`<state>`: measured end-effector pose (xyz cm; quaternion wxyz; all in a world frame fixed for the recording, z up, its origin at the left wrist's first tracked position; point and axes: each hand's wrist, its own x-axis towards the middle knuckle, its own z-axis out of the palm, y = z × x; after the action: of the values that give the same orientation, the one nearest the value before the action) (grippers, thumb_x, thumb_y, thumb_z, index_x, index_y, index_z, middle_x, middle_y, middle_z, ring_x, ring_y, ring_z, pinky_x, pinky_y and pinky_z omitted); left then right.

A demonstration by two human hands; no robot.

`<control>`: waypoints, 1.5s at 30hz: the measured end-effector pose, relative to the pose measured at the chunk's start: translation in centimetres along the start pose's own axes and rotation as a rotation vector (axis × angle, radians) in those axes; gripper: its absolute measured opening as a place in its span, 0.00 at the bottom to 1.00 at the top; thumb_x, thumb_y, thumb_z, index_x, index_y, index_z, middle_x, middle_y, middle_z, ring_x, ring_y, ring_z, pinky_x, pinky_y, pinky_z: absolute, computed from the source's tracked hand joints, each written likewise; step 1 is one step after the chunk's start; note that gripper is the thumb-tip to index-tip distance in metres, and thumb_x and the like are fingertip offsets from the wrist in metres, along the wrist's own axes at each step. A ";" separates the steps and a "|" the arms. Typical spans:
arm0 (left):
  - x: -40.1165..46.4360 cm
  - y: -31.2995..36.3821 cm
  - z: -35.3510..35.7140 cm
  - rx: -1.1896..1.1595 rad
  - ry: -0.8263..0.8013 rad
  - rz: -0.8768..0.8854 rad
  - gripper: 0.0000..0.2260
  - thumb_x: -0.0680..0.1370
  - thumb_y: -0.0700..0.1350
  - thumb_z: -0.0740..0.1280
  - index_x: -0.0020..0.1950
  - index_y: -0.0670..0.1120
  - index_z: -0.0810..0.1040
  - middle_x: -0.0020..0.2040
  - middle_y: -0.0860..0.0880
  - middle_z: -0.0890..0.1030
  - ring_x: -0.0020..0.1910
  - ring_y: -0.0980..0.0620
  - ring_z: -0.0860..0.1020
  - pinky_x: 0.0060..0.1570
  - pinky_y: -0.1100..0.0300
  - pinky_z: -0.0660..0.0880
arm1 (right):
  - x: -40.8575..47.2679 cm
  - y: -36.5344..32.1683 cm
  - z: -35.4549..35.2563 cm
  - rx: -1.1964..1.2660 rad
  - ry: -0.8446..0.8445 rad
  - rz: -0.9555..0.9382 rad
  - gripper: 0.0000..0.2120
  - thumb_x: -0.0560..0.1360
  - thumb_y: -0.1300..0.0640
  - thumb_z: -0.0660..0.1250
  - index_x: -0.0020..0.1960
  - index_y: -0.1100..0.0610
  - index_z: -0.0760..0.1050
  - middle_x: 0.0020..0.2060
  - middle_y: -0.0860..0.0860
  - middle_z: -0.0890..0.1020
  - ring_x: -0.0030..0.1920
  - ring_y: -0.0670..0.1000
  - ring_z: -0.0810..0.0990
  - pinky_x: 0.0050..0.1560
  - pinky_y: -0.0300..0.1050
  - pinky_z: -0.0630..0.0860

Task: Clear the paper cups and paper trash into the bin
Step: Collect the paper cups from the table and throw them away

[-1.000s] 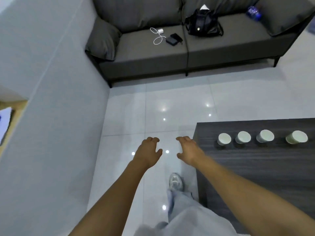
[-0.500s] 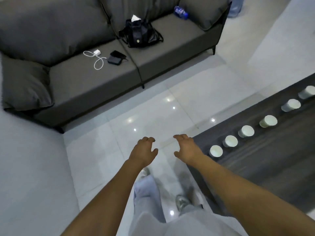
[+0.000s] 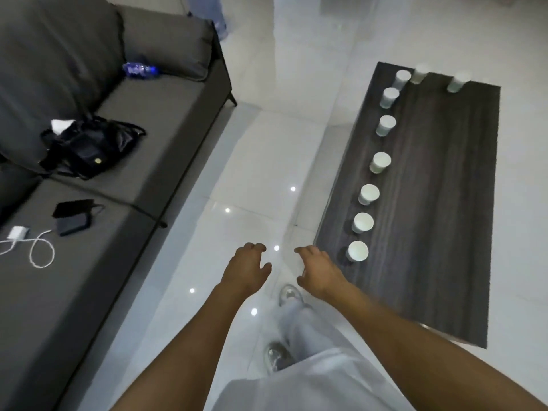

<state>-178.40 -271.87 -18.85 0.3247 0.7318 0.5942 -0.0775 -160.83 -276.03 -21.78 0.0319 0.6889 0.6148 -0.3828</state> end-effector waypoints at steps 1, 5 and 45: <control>1.4 0.5 -0.6 0.019 -0.015 0.034 0.20 0.80 0.49 0.61 0.71 0.45 0.66 0.67 0.45 0.70 0.66 0.46 0.68 0.62 0.55 0.69 | 0.7 0.3 -0.6 0.019 0.020 0.035 0.32 0.74 0.58 0.65 0.75 0.52 0.57 0.72 0.52 0.63 0.69 0.57 0.64 0.64 0.51 0.70; 7.2 2.3 -3.2 0.083 -0.043 0.143 0.20 0.80 0.49 0.61 0.70 0.45 0.66 0.67 0.45 0.70 0.66 0.46 0.68 0.61 0.55 0.69 | 4.5 1.4 -2.9 0.104 0.082 0.137 0.32 0.74 0.59 0.65 0.75 0.52 0.58 0.72 0.52 0.63 0.70 0.56 0.64 0.65 0.52 0.70; 30.6 27.8 0.6 0.881 -0.786 1.042 0.19 0.77 0.46 0.66 0.67 0.43 0.71 0.65 0.42 0.72 0.64 0.43 0.72 0.64 0.50 0.69 | 8.5 7.5 -5.1 1.030 0.604 1.277 0.29 0.74 0.57 0.66 0.73 0.54 0.63 0.69 0.53 0.67 0.67 0.57 0.66 0.63 0.49 0.71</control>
<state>-144.03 -249.45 -23.92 0.1855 0.8964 -0.0692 -0.3965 -152.22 -268.25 -26.22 -0.2393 0.9023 -0.1559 -0.3230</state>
